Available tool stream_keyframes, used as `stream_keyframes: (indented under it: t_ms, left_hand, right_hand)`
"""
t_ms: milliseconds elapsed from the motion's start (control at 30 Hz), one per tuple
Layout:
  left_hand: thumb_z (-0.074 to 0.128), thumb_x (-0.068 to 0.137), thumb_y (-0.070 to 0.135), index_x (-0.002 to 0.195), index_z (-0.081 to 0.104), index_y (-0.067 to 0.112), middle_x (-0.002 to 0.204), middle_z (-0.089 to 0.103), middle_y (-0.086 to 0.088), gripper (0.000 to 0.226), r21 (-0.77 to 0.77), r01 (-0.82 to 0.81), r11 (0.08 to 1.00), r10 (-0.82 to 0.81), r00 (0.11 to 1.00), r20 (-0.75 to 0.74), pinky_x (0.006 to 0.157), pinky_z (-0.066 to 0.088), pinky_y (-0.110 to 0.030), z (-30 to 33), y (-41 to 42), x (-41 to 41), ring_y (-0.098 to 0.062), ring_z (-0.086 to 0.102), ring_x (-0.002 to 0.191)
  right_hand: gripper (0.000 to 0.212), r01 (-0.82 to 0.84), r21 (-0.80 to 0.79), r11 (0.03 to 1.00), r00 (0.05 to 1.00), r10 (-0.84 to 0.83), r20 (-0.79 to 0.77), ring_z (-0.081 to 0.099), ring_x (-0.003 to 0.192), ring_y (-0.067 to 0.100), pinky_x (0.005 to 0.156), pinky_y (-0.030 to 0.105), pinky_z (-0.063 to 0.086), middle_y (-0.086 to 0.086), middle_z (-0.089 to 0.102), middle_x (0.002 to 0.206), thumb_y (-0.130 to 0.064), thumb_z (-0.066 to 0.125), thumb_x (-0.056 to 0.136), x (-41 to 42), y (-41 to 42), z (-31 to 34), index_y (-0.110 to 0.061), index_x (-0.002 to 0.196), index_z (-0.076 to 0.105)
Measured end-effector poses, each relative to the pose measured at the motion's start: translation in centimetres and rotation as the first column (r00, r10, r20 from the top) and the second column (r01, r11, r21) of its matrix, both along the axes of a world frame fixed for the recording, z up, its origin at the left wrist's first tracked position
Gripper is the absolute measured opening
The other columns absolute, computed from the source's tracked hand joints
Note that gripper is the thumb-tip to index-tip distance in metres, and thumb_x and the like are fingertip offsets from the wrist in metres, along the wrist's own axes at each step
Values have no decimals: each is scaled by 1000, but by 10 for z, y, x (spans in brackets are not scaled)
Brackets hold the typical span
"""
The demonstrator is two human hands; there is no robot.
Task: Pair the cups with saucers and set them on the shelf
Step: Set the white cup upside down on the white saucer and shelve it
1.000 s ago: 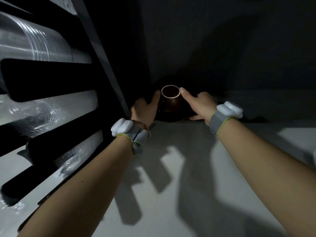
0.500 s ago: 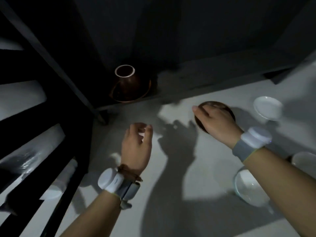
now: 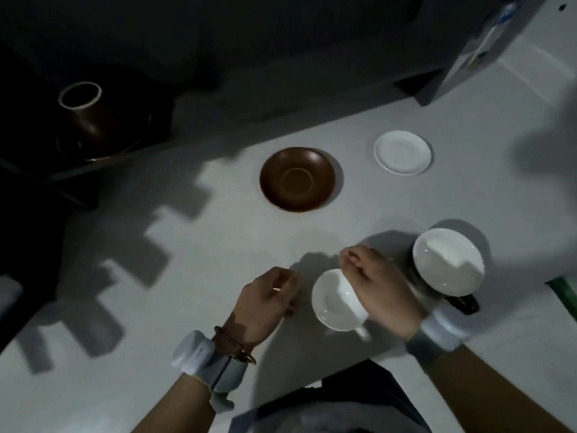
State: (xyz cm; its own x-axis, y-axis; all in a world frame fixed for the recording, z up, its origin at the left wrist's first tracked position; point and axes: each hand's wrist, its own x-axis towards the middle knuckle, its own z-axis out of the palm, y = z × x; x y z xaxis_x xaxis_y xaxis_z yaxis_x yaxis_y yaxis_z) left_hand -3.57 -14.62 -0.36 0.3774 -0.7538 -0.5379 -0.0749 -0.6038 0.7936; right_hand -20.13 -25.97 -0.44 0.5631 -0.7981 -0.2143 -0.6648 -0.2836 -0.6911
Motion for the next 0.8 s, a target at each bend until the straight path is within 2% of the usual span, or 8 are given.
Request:
stream_keyframes:
  t_ms: [167,233,300,367,533,633,700,800]
  left_hand:
    - [65,89,40,101,69,20,87,77,0,23,71,-3,997,3,1000,-1,78,61,-46,-9,-4,-41,-22,75,71]
    - [66,87,41,104,69,18,92,77,-2,29,83,3,997,-4,1000,12,81,60,-48,-8,-2,-44,-22,75,73]
    - [65,83,42,107,68,16,98,76,-3,35,94,15,996,-17,1000,20,84,58,-49,-7,-2,-46,-22,75,79]
    - [67,88,34,110,67,15,103,74,-4,28,80,2,997,-2,1000,3,84,59,-50,-9,-1,-47,-22,76,82]
    - [63,94,19,115,66,13,110,73,-3,23,-47,-35,998,31,996,-79,77,63,-44,0,-14,-35,-22,74,90]
    - [62,94,17,117,64,14,114,71,0,23,-185,21,983,-34,997,-66,72,63,-39,19,-38,-22,-24,73,91]
    - [64,93,17,119,63,15,114,71,0,26,-248,59,967,-72,996,-45,72,63,-37,30,-55,-19,-22,73,93]
    - [66,91,19,123,64,18,114,72,5,32,-369,155,916,-152,988,37,79,59,-24,52,-93,-11,-11,70,103]
  right_hand:
    - [23,22,177,984,997,-35,70,61,93,32,79,34,42,16,68,100,-24,46,99,-29,-3,-22,-8,104,63]
    - [35,19,306,952,999,-33,42,64,76,36,72,50,53,17,67,83,-38,41,97,-34,0,-20,-11,91,63]
    - [53,73,494,866,989,-125,74,64,62,32,65,56,57,11,64,68,-58,39,86,-39,-3,-17,-10,81,62]
    - [68,74,618,783,979,-175,104,67,70,29,70,54,59,8,68,76,-69,43,78,-42,-6,-18,-7,92,66]
    - [45,0,832,554,907,-350,233,73,95,13,75,38,60,-3,75,107,-68,61,70,-51,-17,-9,-42,105,73]
    - [56,-56,933,354,838,-491,237,64,116,19,82,49,58,-1,67,127,-63,67,73,-49,-29,4,-37,122,67]
    - [60,-195,957,214,773,-567,285,59,122,29,84,59,54,8,64,132,-58,70,76,-47,-37,9,-28,127,65]
    - [67,-381,889,256,659,-599,455,61,120,31,84,57,52,16,59,136,-50,77,74,-45,-64,29,-21,132,61]
